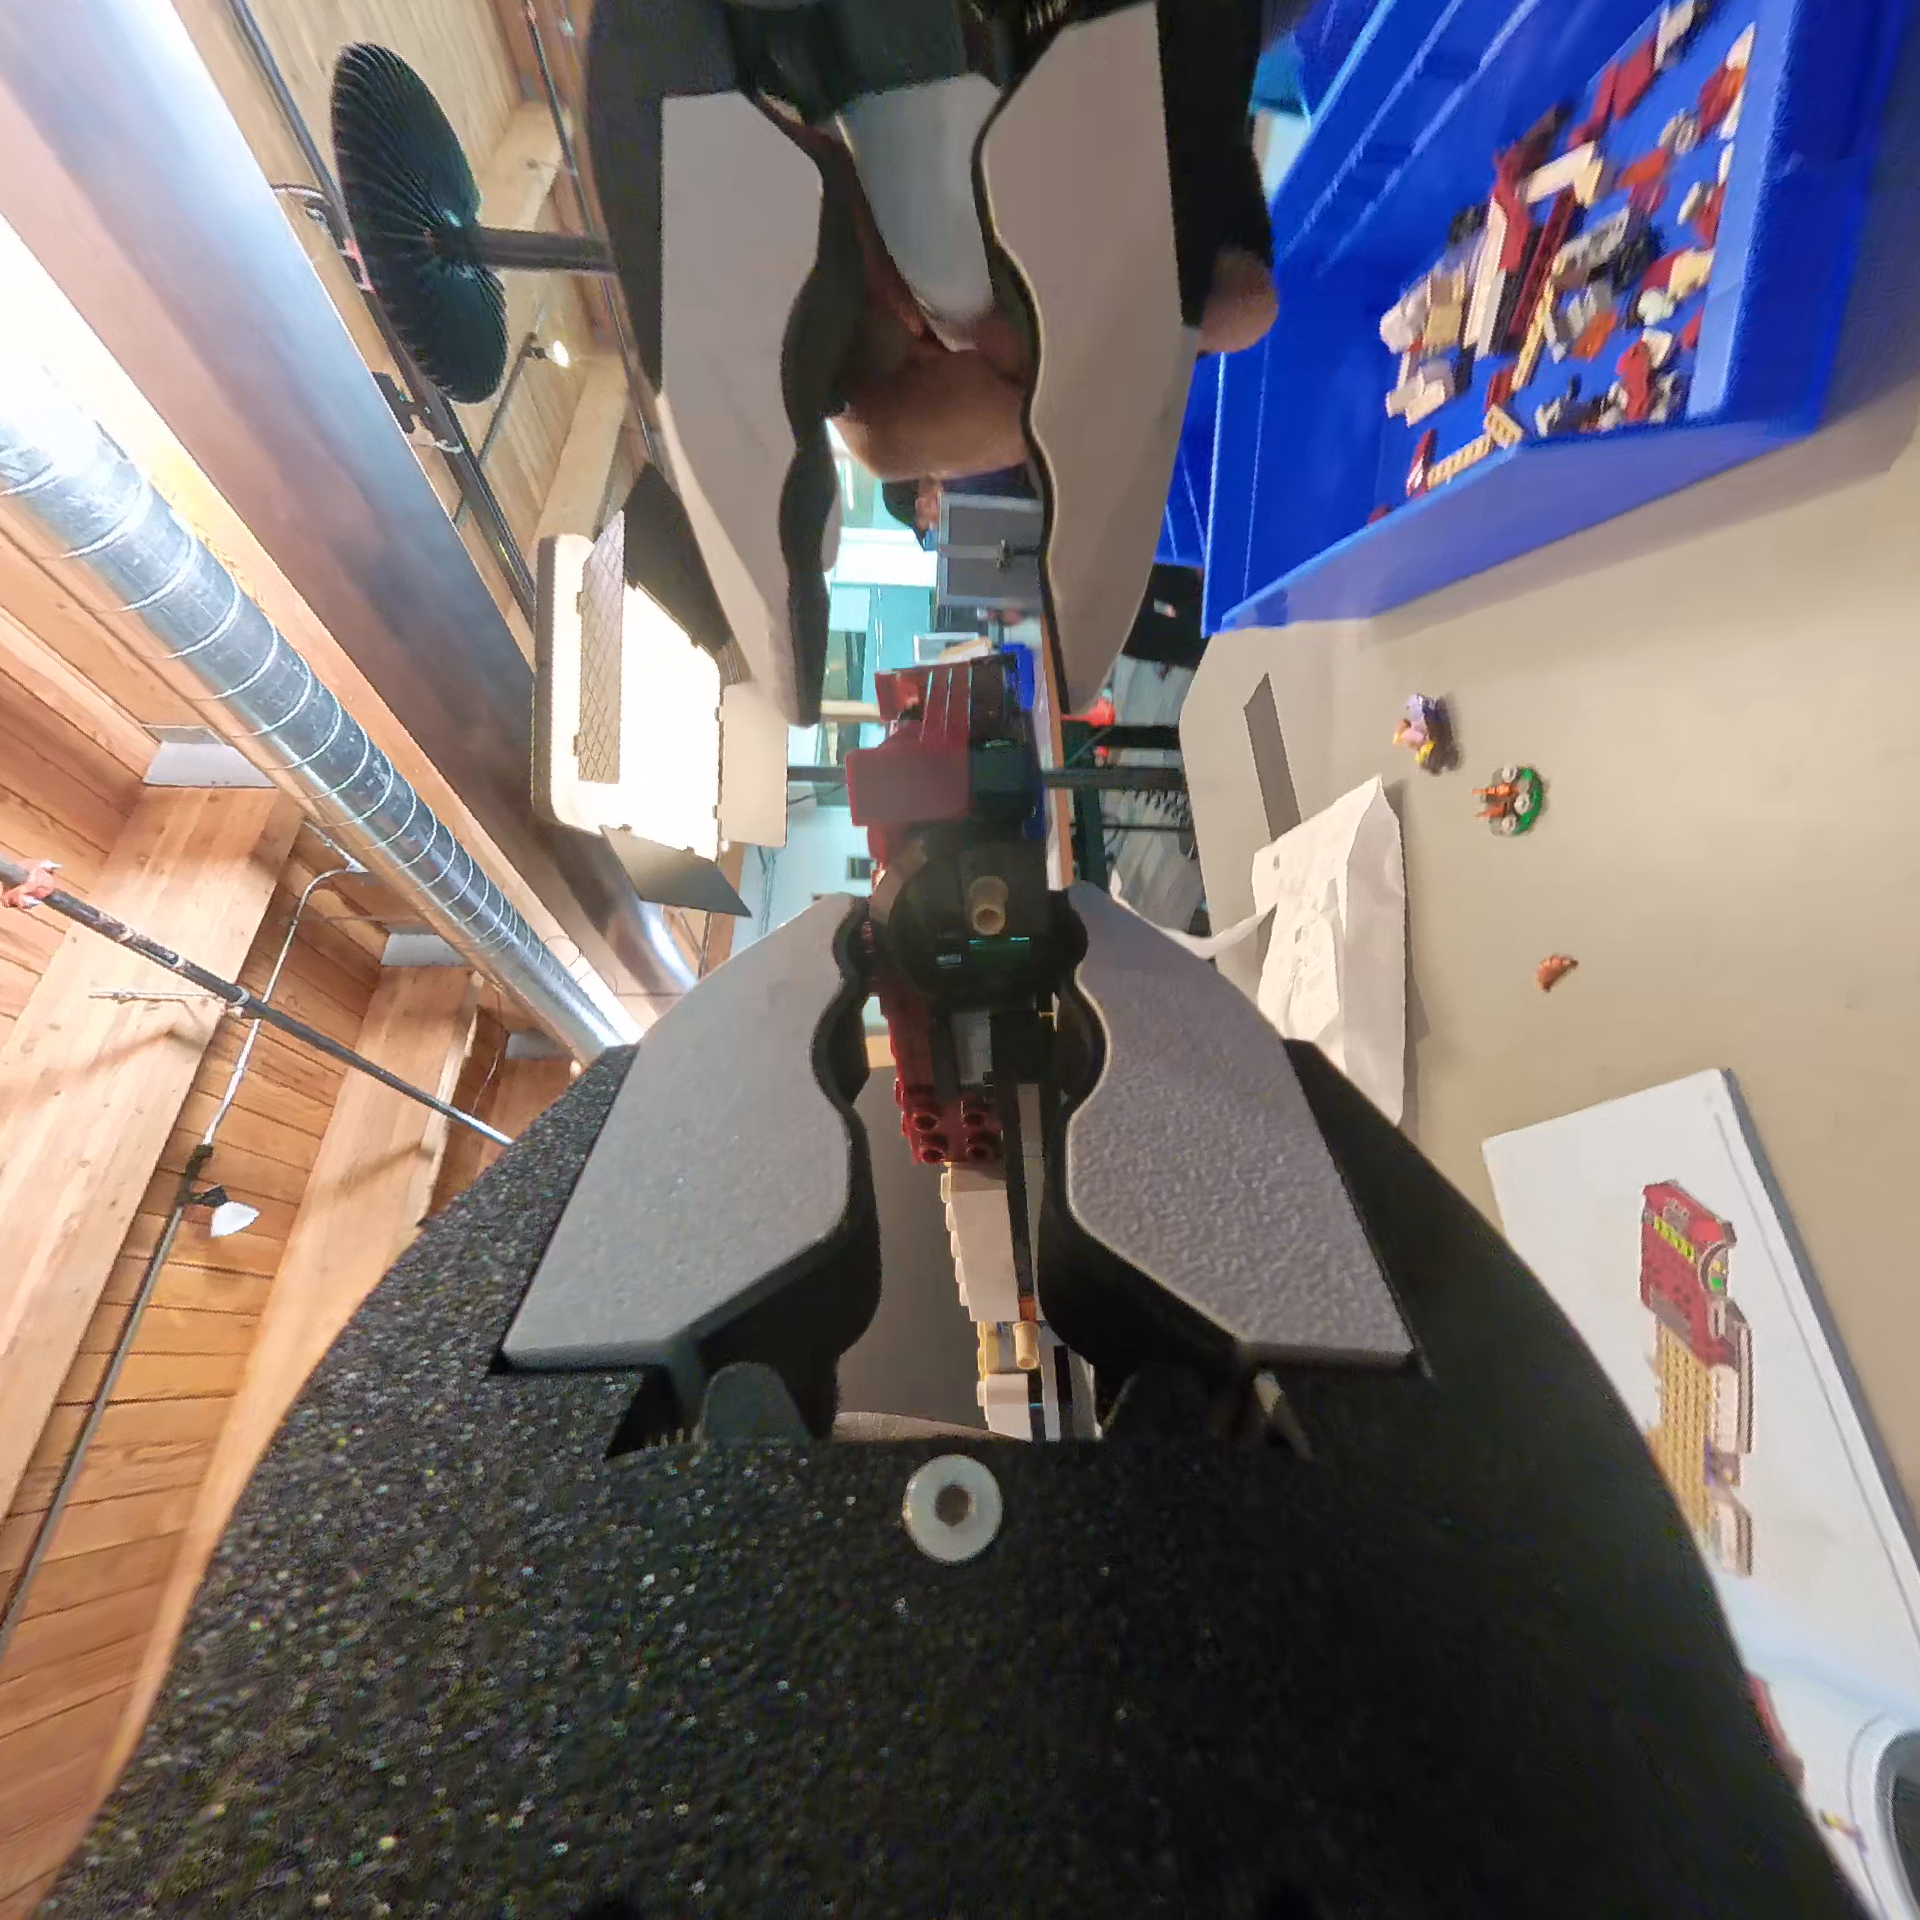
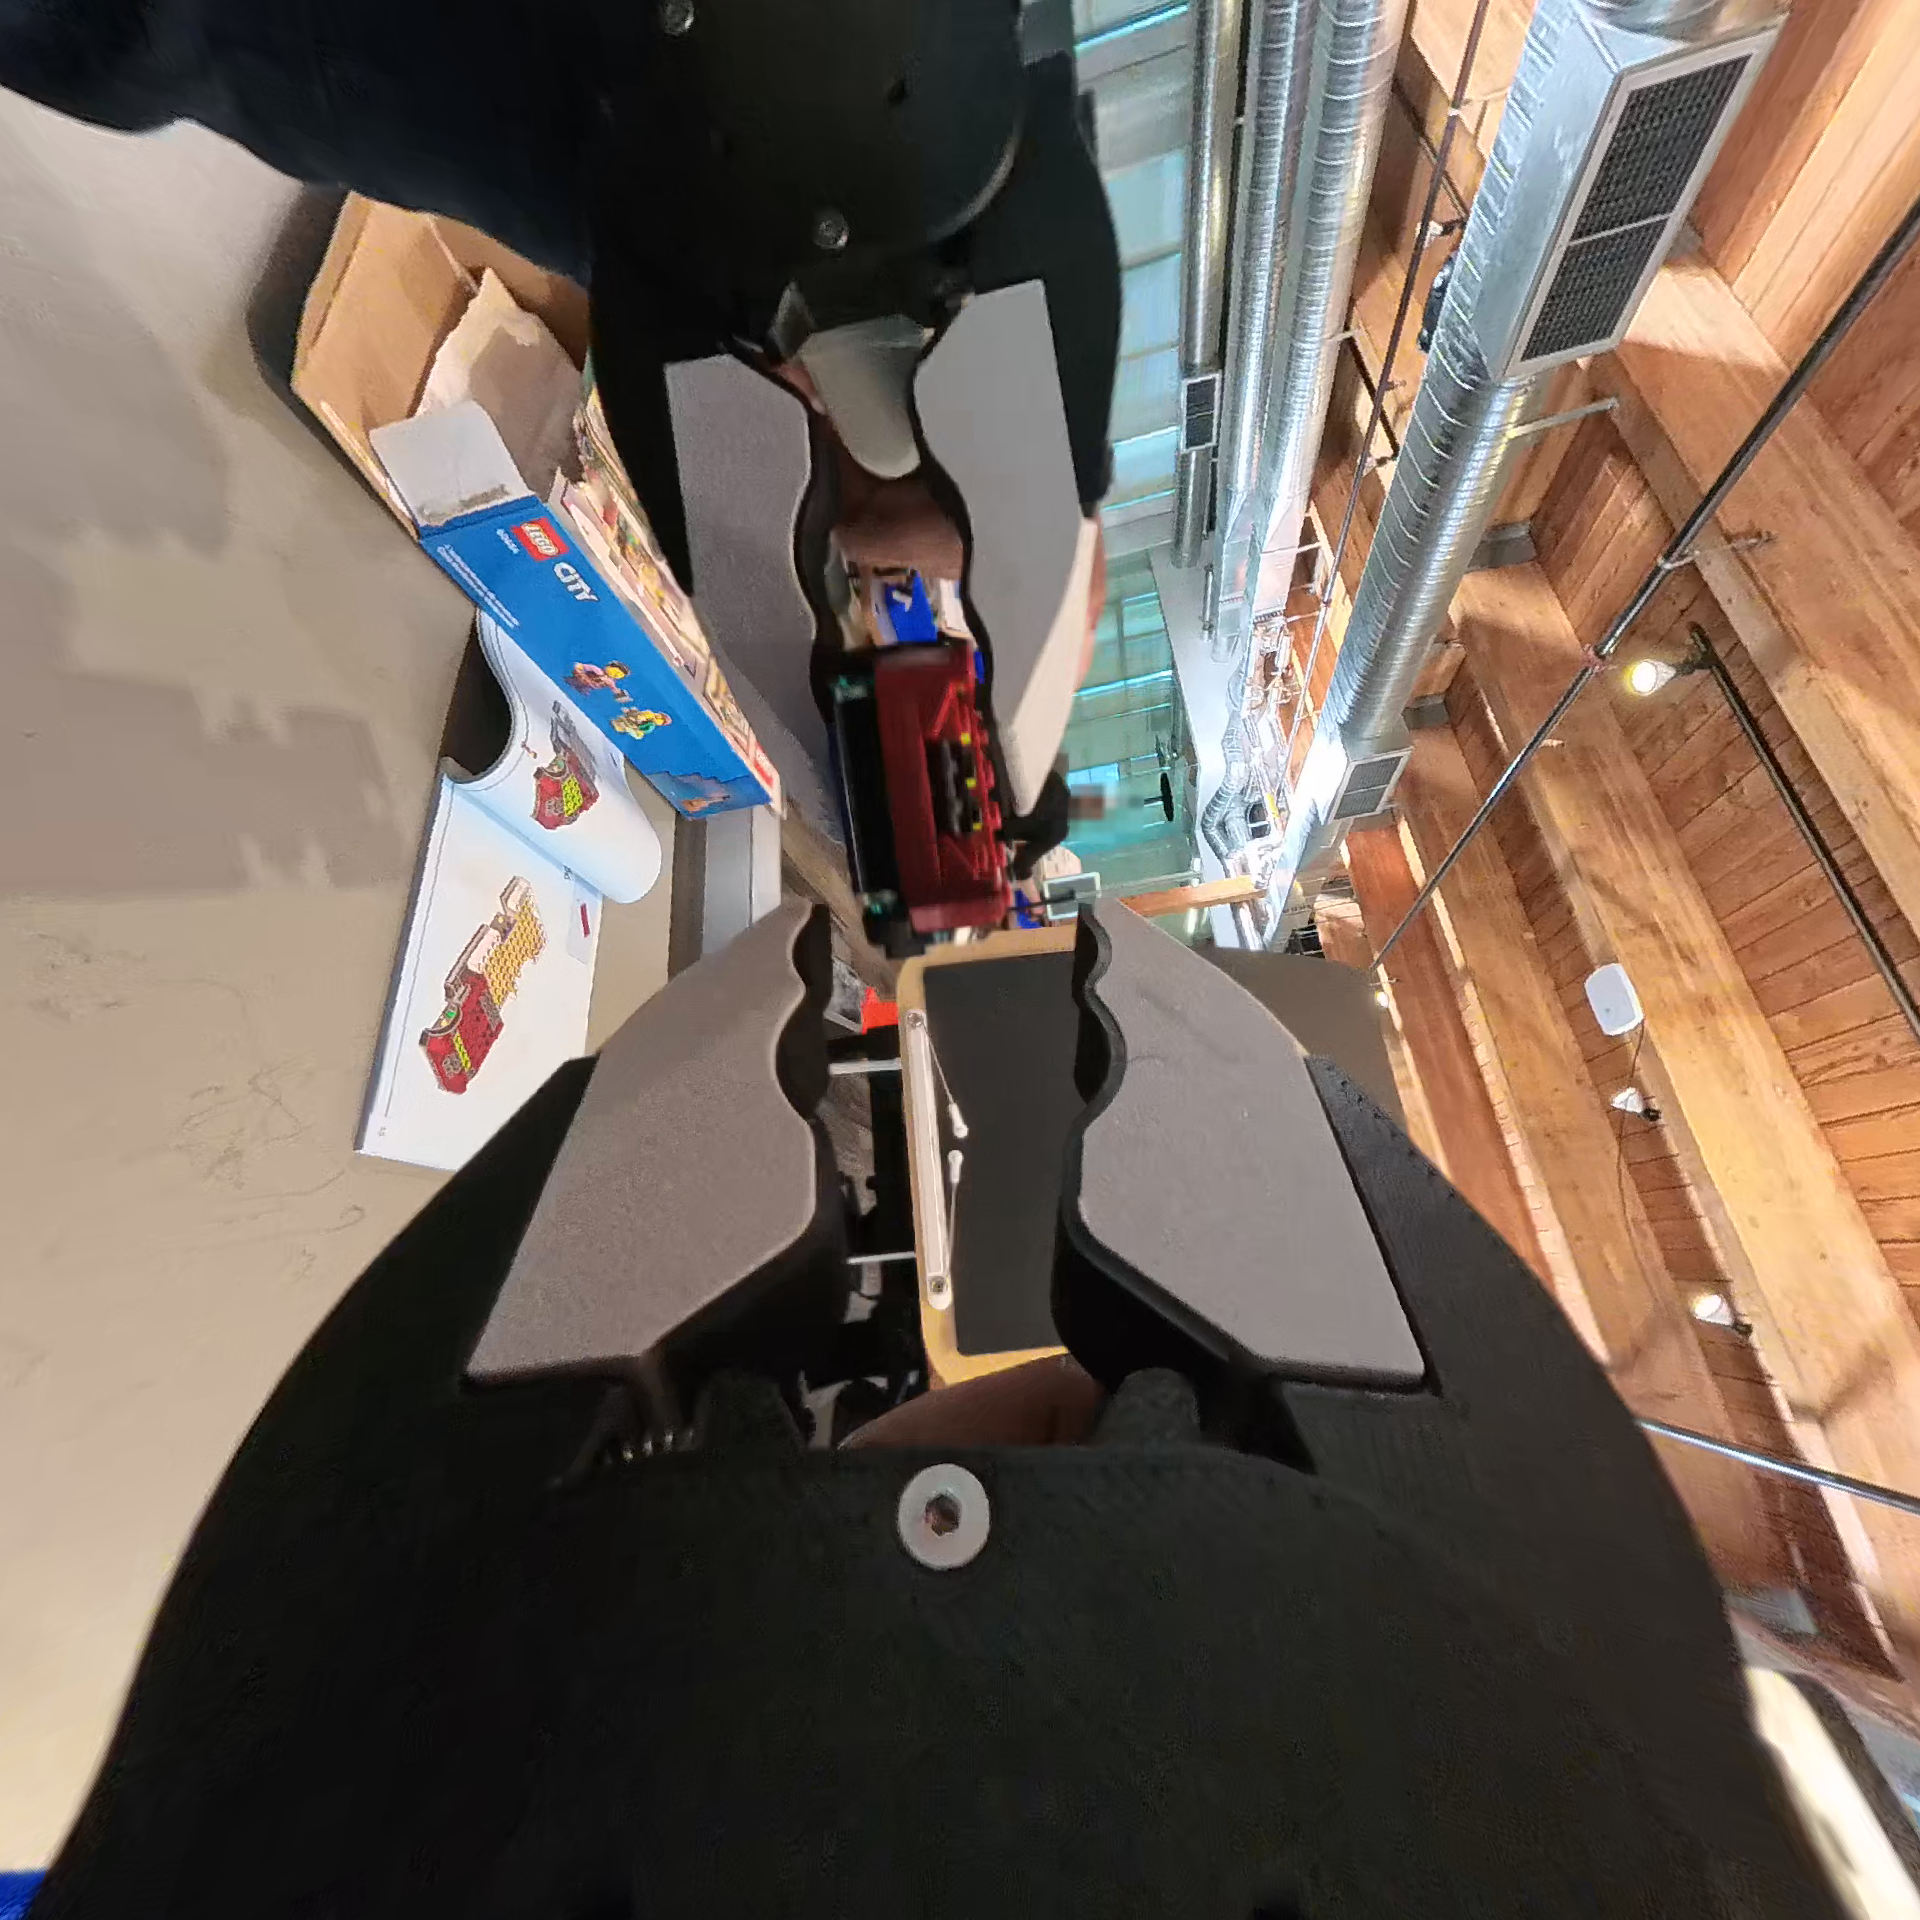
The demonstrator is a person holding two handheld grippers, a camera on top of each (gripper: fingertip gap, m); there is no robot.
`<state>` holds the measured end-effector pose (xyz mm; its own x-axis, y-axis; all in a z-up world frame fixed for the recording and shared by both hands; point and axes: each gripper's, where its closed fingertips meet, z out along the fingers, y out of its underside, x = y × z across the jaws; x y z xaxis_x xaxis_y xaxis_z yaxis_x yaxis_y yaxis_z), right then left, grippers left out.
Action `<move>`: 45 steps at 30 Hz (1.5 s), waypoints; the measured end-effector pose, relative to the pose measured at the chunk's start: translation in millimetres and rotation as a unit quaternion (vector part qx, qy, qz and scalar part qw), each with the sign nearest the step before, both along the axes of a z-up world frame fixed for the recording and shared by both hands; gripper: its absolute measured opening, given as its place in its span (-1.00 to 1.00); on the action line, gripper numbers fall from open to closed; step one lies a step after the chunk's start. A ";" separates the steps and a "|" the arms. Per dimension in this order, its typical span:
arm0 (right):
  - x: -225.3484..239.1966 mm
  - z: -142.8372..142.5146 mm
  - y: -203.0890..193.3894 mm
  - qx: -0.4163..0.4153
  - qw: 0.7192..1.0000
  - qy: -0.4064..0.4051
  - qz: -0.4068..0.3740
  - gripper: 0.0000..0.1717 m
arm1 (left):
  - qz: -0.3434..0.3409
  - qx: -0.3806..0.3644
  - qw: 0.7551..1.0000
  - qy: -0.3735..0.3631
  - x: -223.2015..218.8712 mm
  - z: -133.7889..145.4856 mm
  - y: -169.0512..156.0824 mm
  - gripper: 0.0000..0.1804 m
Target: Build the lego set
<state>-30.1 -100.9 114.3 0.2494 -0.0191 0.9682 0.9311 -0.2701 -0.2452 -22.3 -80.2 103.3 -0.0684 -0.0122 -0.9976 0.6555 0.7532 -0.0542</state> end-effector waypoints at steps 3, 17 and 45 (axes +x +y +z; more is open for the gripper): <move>0.0 -0.9 -1.9 -0.004 1.000 0.018 0.012 -0.48 | -0.029 -0.020 0.999 0.015 -5.7 2.6 -2.2 -0.64; -23.7 -3.7 6.1 0.008 0.994 0.049 0.102 -0.55 | -0.176 -0.074 0.979 0.070 -39.2 5.9 -16.0 -0.64; -50.7 13.2 14.6 0.025 0.965 0.220 0.142 -0.55 | -0.408 -0.221 0.851 0.244 -64.8 12.6 -5.2 -0.64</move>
